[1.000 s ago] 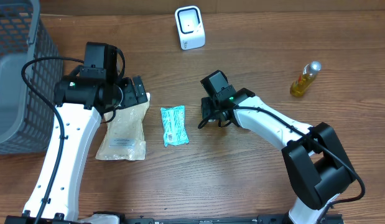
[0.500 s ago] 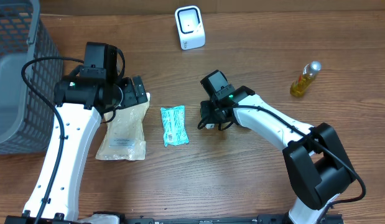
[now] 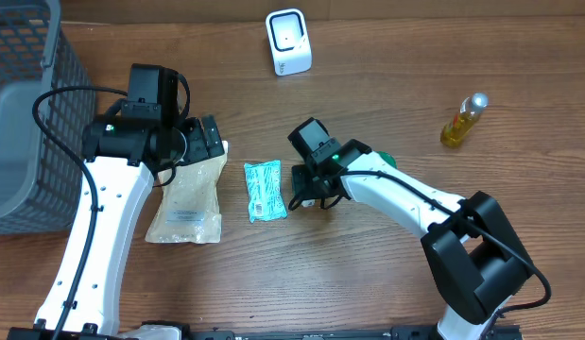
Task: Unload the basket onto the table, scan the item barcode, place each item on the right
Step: 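Lower the right gripper over the small green tissue pack beside the jar, then close the right gripper on the small tissue pack's end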
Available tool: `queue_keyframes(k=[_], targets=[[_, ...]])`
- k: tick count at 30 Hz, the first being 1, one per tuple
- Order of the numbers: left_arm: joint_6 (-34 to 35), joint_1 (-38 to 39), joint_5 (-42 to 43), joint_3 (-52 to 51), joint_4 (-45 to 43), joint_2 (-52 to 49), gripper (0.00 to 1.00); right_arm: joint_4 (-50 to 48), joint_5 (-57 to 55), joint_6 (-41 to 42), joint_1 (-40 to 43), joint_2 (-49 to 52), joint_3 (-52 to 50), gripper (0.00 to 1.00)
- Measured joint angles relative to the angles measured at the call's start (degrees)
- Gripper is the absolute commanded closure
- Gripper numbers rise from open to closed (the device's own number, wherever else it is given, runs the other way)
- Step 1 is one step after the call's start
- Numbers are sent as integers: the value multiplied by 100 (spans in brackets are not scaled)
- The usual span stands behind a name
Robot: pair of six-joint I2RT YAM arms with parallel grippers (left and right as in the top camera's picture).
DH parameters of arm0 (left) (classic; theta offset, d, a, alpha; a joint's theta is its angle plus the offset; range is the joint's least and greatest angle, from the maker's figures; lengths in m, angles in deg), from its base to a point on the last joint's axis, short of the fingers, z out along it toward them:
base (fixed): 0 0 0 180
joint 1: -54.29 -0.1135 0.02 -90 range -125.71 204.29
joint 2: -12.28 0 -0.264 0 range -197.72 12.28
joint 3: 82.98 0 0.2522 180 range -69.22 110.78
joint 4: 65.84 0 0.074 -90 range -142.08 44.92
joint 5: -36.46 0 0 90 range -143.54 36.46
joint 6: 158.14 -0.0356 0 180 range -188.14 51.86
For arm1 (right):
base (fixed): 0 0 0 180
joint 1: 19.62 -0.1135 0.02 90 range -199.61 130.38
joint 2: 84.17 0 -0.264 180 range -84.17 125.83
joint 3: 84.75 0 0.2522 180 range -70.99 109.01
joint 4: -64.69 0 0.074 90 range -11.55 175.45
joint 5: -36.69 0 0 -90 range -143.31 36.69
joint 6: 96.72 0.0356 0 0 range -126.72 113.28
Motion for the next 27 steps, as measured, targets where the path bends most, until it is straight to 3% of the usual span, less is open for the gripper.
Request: queue_keyframes(k=[12, 20, 23, 25, 27], targets=[[0, 0, 0, 0, 0, 0, 0, -459, -199, -9, 15, 0, 24, 59], [0, 0, 0, 0, 0, 0, 0, -122, -227, -24, 15, 0, 48, 61], [0, 0, 0, 0, 0, 0, 0, -33, -243, -35, 15, 0, 48, 72], [-2, 0, 0, 0, 0, 0, 0, 0, -245, -37, 15, 0, 48, 85], [-2, 0, 0, 0, -2, 0, 1, 42, -295, -42, 15, 0, 52, 85]])
